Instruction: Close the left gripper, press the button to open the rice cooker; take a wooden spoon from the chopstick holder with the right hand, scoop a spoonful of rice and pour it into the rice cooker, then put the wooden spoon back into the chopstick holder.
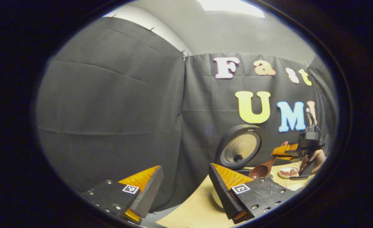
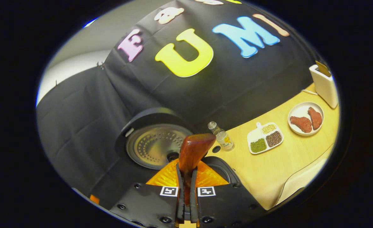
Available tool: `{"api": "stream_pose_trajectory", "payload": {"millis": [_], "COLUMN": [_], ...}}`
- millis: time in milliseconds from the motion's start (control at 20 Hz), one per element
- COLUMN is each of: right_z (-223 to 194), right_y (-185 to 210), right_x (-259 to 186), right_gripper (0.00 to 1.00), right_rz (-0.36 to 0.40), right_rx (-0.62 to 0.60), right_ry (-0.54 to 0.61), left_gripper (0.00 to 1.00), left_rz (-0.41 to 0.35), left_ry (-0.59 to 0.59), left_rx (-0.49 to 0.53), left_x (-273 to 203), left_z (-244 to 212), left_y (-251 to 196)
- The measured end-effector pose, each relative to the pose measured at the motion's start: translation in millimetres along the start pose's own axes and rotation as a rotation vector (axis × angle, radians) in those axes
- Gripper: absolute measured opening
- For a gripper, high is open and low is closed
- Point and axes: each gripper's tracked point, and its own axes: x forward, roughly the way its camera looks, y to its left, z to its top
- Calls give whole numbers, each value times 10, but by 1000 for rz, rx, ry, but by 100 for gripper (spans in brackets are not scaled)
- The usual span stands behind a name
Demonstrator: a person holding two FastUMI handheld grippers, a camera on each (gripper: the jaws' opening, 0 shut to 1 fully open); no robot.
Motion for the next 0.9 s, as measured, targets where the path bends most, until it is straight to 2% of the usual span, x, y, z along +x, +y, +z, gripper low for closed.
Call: {"api": "stream_pose_trajectory", "payload": {"millis": [50, 300, 900], "right_z": [108, 627, 1471], "right_y": [-58, -369, -1548], "right_x": [-95, -650, -1935], "right_gripper": [8, 8, 8], "right_rz": [-6, -39, -218], "right_rx": [21, 38, 17], "right_ry": [-18, -101, -256], "left_gripper": [88, 87, 87], "left_rz": [-13, -84, -224], "left_ry": [-10, -39, -61], "left_rx": [4, 1, -18], "left_x": [-1, -35, -251], "left_z": [57, 216, 431], "left_y": [-75, -621, -1884]}}
